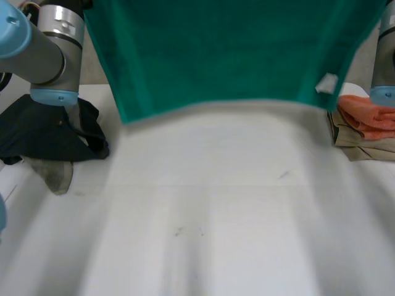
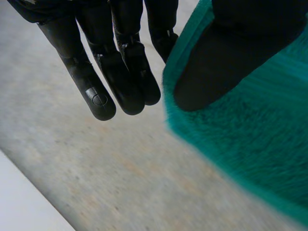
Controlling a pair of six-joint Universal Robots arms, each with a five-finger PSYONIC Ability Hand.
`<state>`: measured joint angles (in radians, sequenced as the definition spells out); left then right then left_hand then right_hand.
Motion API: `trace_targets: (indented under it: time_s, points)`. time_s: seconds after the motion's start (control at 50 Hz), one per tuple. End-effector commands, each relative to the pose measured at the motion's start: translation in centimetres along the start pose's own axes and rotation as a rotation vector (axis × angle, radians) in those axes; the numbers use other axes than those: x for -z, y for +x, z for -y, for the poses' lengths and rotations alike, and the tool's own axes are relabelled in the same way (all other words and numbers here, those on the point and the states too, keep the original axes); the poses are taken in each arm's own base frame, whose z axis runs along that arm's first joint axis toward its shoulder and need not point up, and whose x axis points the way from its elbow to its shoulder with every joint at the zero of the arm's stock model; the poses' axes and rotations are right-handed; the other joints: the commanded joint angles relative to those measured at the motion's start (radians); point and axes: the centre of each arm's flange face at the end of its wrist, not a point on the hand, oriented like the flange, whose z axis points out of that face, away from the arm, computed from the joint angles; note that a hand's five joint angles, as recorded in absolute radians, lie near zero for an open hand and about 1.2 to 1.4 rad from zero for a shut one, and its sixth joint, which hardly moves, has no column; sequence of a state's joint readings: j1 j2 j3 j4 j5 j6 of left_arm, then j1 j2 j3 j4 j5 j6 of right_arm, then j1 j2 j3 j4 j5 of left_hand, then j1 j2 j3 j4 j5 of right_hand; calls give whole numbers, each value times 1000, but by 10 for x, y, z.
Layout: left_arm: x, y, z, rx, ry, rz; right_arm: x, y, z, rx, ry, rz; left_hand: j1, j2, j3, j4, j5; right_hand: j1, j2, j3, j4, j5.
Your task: Fold the laundry.
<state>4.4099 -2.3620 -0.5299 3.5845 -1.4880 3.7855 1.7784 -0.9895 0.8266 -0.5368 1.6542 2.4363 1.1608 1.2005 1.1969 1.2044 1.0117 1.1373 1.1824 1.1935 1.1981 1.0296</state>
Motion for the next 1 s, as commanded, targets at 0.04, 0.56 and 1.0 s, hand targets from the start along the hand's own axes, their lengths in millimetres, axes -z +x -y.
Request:
trace_targets:
  time_s: [0.04,0.56,1.0]
  points:
    - [29,4,-2,67,-91,-72,19,-18,-3,-28,-50,83,235,196,199,192,210,259,214,203,198,192]
    - [271,47,-19,-32,-761,-682,225,-44,-83,141,-750,818,235,196,199,192,210,259,214,203,198,192]
    - [285,40,9,-160,-804,-866,237,-4,-69,327,-744,877,235,196,199,192,210,259,214,203,198,192]
